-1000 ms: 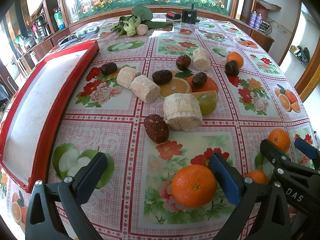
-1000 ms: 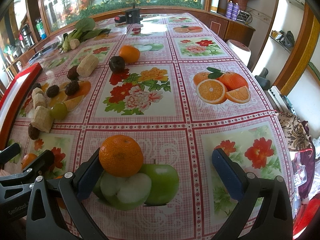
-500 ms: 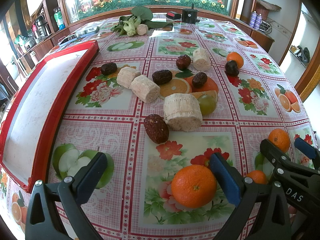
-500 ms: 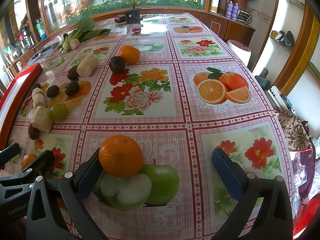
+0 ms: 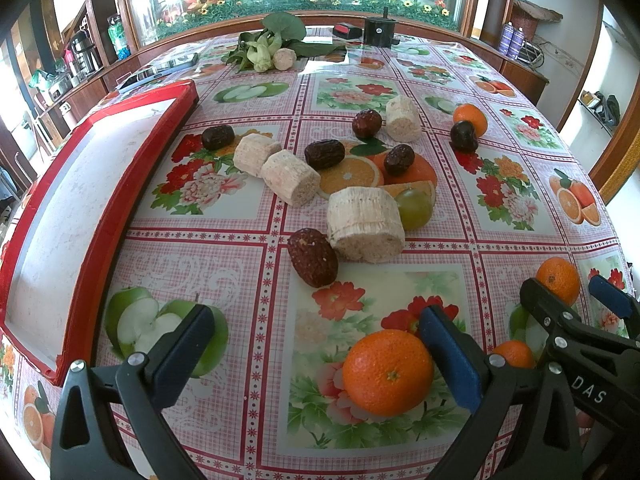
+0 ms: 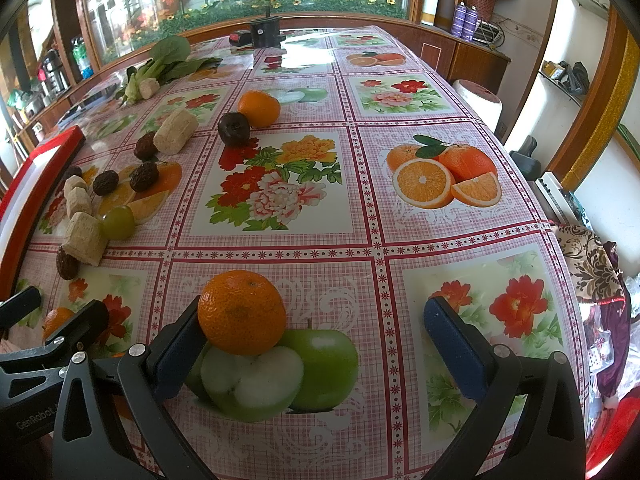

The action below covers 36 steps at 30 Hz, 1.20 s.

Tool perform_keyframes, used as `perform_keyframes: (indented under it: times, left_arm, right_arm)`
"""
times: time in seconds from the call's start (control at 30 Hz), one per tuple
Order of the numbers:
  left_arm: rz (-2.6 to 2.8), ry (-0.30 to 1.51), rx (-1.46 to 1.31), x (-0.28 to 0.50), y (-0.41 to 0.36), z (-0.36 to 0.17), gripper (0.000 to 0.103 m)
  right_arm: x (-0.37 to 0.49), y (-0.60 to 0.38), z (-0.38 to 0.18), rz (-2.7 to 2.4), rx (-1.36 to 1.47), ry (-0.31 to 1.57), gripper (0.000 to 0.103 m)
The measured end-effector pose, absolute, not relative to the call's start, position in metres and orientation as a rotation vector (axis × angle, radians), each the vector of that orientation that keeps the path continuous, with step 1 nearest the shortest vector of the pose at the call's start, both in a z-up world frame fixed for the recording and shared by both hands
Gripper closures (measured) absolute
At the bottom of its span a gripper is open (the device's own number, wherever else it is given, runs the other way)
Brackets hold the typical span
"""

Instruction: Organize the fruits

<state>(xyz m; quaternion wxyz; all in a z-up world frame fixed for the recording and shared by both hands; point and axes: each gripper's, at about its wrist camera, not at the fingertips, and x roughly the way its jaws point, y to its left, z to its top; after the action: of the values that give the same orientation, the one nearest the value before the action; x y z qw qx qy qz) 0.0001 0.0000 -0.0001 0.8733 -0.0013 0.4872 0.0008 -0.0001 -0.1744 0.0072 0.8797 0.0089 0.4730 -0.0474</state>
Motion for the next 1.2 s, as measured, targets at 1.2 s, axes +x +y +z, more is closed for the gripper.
perform_keyframes:
  times: [1.2]
  left_arm:
    - [-0.191,1.019,0.151,-0.011,0.035,0.030,0.000]
  right_arm:
    - [-0.009,-0.169,0.023,0.072,-0.131,1.104,0.000]
